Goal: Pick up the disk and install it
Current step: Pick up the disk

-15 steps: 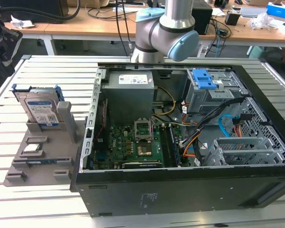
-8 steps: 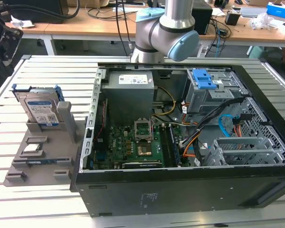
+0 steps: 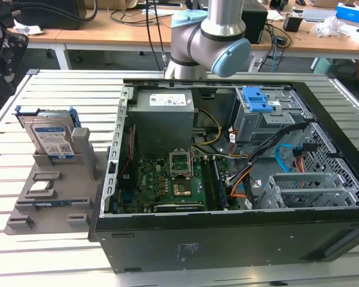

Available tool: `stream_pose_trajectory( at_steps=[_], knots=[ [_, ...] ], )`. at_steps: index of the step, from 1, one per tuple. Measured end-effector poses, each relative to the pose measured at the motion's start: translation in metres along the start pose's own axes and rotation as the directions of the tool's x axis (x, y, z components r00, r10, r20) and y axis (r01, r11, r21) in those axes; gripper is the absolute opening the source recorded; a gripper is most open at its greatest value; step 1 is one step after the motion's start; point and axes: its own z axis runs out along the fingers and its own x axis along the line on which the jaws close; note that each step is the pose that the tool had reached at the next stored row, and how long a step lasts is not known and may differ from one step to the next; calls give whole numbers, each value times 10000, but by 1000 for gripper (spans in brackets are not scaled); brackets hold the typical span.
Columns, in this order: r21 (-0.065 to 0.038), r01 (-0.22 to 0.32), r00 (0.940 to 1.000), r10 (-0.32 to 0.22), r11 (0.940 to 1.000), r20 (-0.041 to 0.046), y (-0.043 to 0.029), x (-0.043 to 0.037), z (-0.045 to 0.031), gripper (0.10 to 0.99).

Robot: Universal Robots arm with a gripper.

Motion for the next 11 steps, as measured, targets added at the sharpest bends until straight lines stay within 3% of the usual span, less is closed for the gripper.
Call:
stream_pose_trajectory(
  at_steps=[1,6,11],
  knots=[
    [-10,424,9991,-424,9991,-19,0,0,0,106],
    [-34,1296,9915,-1296,9916,-57,0,0,0,106],
    [-65,2289,9734,-2289,9734,-97,0,0,0,106]
  ],
)
